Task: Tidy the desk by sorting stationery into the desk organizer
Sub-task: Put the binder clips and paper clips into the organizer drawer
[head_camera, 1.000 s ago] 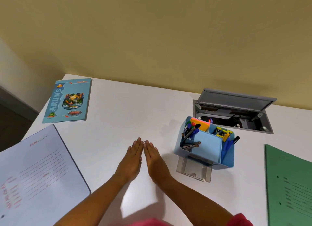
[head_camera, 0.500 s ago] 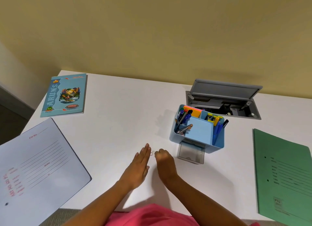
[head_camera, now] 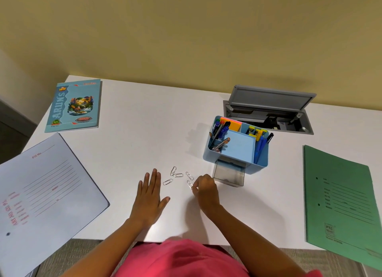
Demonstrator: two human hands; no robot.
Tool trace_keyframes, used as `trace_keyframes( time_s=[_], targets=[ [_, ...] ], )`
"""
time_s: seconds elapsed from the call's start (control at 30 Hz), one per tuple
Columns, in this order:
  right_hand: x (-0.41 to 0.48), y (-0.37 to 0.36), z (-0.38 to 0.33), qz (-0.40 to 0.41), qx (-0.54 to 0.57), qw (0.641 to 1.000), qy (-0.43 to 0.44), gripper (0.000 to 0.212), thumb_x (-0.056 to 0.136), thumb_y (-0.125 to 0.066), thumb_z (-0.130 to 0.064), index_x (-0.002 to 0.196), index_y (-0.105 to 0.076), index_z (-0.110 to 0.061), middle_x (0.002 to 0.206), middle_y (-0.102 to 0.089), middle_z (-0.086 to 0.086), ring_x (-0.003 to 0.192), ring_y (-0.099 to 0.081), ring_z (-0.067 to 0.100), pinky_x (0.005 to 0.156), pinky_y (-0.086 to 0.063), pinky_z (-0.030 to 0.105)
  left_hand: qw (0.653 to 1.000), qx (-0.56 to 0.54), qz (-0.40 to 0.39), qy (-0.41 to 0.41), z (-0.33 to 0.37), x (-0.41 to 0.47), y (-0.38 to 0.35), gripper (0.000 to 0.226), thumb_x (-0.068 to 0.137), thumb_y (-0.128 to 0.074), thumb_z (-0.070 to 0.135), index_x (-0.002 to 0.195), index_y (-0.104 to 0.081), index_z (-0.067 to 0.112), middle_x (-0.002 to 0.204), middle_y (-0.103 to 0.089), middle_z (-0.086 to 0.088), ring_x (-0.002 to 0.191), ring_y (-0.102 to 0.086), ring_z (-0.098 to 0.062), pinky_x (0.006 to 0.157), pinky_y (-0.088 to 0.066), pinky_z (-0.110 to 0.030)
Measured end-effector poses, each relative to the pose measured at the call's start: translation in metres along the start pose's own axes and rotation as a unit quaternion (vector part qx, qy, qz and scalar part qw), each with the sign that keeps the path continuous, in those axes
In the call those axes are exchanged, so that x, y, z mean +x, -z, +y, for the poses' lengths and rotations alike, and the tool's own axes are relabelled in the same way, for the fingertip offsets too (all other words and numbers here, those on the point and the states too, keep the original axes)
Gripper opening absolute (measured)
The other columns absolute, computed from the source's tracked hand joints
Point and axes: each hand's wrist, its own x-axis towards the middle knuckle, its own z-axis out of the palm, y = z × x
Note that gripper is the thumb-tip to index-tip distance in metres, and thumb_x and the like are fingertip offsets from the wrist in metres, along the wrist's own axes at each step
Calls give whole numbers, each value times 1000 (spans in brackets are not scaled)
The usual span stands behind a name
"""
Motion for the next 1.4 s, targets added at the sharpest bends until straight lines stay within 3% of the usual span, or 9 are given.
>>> trace_keyframes(
  time_s=[0.2, 0.3, 0.4, 0.53, 0.7, 0.83, 1.07, 1.23, 1.4],
  targets=[
    [3, -7, 9, -56, 32, 997, -53, 15, 54, -70, 1, 62, -58, 1, 66, -54, 10, 61, -46, 21, 54, -43, 28, 1000, -23, 15, 4, 4, -1, 1, 87, 82, -10, 63, 148, 5, 9, 155, 16, -2, 144, 16, -23, 117, 3, -41],
    [-5, 3, 6, -42, 50, 998, -10, 9, 47, -59, -3, 54, -52, -4, 57, -51, 8, 51, -52, 26, 45, -42, 29, 999, -37, 23, 7, 6, -2, 5, 85, 82, -11, 61, 150, -2, 11, 157, 11, 0, 145, 10, -23, 117, -1, -40],
    [-12, 26, 7, 61, 80, 994, 38, 14, 58, -61, 6, 62, -52, -4, 65, -50, 8, 57, -50, 23, 52, -38, 25, 996, -81, 36, 12, 7, -3, 12, 80, 83, -14, 57, 151, -12, 14, 158, 0, 1, 147, 0, -23, 117, -6, -39],
    [-11, 68, 17, 152, 94, 984, 7, 17, 73, -63, 11, 69, -53, -2, 75, -51, 7, 69, -46, 17, 64, -32, 8, 986, -146, 75, 20, 7, -2, 24, 62, 89, -41, 42, 143, -36, 12, 155, -25, -2, 144, -19, -24, 116, -21, -38],
    [-3, 78, 49, 201, 12, 979, -12, 12, 76, -70, 5, 77, -59, -2, 78, -57, 13, 72, -56, 27, 62, -47, 27, 970, -188, 135, 68, 12, 9, 34, 31, 85, -64, 20, 116, -60, 13, 134, -52, 1, 122, -47, -23, 95, -42, -32],
    [-1, 73, 63, 191, 9, 982, -4, 13, 76, -72, 3, 76, -60, -1, 77, -58, 14, 70, -57, 27, 60, -53, 34, 968, -169, 161, 92, 20, 17, 40, 15, 78, -71, 16, 91, -65, 13, 106, -57, 2, 96, -54, -21, 67, -40, -27],
    [-13, 69, 44, 189, 59, 980, 11, 15, 79, -66, 8, 77, -57, -4, 78, -55, 8, 70, -53, 22, 58, -47, 27, 977, -99, 160, 97, 26, 23, 41, 14, 72, -77, 19, 81, -66, 14, 92, -59, -2, 89, -56, -27, 62, -42, -31],
    [-22, 51, 15, 140, 47, 983, 108, 13, 79, -65, 5, 80, -56, -5, 79, -54, 7, 72, -54, 23, 65, -43, 29, 985, -34, 141, 91, 28, 24, 41, 14, 67, -79, 14, 71, -66, 16, 81, -61, -3, 78, -58, -28, 55, -44, -31],
    [-3, 22, -2, -3, 88, 996, -4, 16, 90, -59, -18, 103, -59, -9, 101, -56, 6, 93, -58, 22, 82, -49, 34, 985, 6, 141, 95, 27, 23, 40, 14, 63, -80, 11, 68, -67, 13, 76, -62, -4, 70, -59, -29, 48, -41, -27]
  ],
)
